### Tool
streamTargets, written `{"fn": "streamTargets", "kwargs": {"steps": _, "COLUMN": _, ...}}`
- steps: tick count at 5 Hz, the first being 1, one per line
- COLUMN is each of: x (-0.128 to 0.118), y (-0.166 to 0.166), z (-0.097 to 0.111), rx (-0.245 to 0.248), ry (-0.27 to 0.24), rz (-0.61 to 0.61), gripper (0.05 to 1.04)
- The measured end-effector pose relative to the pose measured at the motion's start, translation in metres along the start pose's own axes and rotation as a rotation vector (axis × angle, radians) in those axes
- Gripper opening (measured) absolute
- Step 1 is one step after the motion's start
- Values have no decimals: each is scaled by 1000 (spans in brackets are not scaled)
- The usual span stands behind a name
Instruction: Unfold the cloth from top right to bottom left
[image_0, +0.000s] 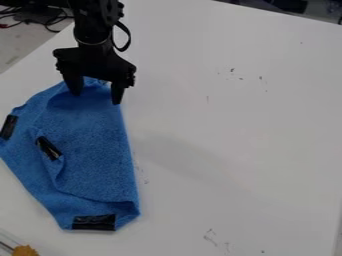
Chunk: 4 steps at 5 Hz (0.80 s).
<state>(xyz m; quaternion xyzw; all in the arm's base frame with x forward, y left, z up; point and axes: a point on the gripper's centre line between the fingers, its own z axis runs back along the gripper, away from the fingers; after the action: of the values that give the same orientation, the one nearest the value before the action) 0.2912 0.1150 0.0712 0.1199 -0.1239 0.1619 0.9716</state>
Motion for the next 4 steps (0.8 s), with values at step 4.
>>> {"fn": "streamTargets", "kwargs": {"steps": 4, "x": -48, "y": 30, "z": -17, "rx": 12, "ry": 63, "rz": 170, "gripper": 1000}}
